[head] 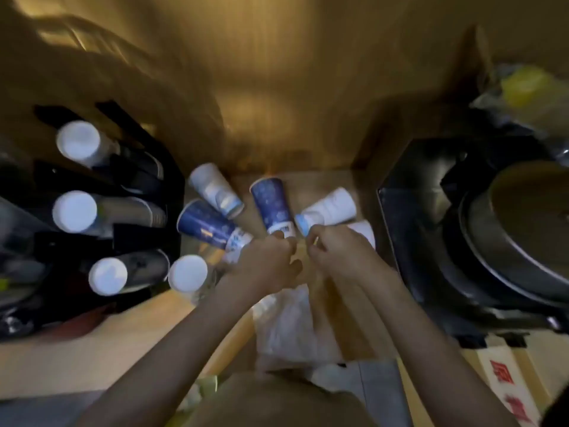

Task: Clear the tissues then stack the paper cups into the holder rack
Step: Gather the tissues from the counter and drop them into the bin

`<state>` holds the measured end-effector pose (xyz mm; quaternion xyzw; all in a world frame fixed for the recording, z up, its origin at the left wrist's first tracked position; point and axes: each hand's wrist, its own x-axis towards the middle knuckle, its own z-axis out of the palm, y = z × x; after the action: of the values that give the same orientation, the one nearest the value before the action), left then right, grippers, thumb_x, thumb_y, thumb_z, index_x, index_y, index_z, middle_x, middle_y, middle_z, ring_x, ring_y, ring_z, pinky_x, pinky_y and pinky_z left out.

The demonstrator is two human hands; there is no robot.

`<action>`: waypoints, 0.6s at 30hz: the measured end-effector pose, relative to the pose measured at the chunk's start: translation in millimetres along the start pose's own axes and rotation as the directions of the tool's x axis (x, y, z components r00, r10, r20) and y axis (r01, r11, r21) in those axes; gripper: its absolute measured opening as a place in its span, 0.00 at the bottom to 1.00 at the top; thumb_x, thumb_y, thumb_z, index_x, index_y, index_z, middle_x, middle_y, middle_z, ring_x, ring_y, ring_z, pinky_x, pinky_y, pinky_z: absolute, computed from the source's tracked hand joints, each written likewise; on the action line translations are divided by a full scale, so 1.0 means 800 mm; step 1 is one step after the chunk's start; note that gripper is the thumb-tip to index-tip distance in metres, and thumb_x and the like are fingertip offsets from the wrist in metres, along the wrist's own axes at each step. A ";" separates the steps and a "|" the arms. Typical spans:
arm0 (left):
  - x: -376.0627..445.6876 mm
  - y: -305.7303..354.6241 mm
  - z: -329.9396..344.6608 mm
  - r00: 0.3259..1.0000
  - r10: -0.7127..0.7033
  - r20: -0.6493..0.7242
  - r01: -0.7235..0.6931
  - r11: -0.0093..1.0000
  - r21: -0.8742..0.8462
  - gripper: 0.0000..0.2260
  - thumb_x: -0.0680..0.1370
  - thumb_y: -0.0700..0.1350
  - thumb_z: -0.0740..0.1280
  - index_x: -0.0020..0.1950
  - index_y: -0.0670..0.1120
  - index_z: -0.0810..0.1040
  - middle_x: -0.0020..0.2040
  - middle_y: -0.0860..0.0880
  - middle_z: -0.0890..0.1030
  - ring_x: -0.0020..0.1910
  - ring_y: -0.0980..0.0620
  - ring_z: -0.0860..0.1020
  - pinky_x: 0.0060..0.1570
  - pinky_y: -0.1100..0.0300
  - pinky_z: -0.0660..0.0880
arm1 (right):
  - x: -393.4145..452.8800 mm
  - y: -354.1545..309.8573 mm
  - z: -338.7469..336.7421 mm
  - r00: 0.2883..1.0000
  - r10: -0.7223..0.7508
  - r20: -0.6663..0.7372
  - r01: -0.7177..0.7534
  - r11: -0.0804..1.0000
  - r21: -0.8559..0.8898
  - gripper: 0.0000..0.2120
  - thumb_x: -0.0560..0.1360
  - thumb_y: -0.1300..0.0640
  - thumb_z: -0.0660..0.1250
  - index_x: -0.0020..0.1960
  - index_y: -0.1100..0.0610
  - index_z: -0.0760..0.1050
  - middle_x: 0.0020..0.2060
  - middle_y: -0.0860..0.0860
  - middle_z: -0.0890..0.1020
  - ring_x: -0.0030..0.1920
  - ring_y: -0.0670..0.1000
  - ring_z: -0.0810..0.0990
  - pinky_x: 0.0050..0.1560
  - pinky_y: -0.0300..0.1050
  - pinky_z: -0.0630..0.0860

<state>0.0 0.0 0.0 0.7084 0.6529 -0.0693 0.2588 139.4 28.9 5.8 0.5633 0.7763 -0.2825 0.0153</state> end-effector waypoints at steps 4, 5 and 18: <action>0.007 -0.023 0.071 0.997 -0.077 -0.002 0.077 0.997 0.025 0.18 0.78 0.44 0.57 0.68 0.43 0.64 0.68 0.42 0.66 0.65 0.42 0.68 0.56 0.45 0.73 | -0.009 0.019 0.080 0.998 -0.052 0.021 0.053 0.998 -0.047 0.09 0.75 0.56 0.60 0.50 0.59 0.75 0.47 0.56 0.81 0.50 0.58 0.80 0.45 0.48 0.73; 0.010 -0.029 0.088 0.994 -0.105 -0.027 0.106 0.993 0.052 0.19 0.78 0.43 0.55 0.69 0.43 0.62 0.70 0.42 0.64 0.67 0.41 0.65 0.57 0.45 0.70 | -0.011 0.022 0.101 0.996 -0.048 0.077 0.048 0.999 0.002 0.09 0.75 0.56 0.61 0.50 0.60 0.75 0.48 0.58 0.80 0.51 0.59 0.79 0.48 0.51 0.75; 0.020 -0.068 0.185 0.972 -0.232 -0.037 0.228 0.969 -0.091 0.25 0.80 0.54 0.50 0.76 0.50 0.49 0.78 0.43 0.45 0.77 0.41 0.46 0.73 0.42 0.48 | -0.029 0.044 0.223 0.966 -0.096 0.242 0.161 0.951 -0.266 0.27 0.75 0.47 0.59 0.72 0.52 0.59 0.71 0.54 0.62 0.70 0.58 0.61 0.68 0.52 0.60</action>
<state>-14.8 -52.5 -149.0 0.6177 0.7389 -0.0539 0.2636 126.6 -65.0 -151.2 0.4675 0.8370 -0.2313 0.1655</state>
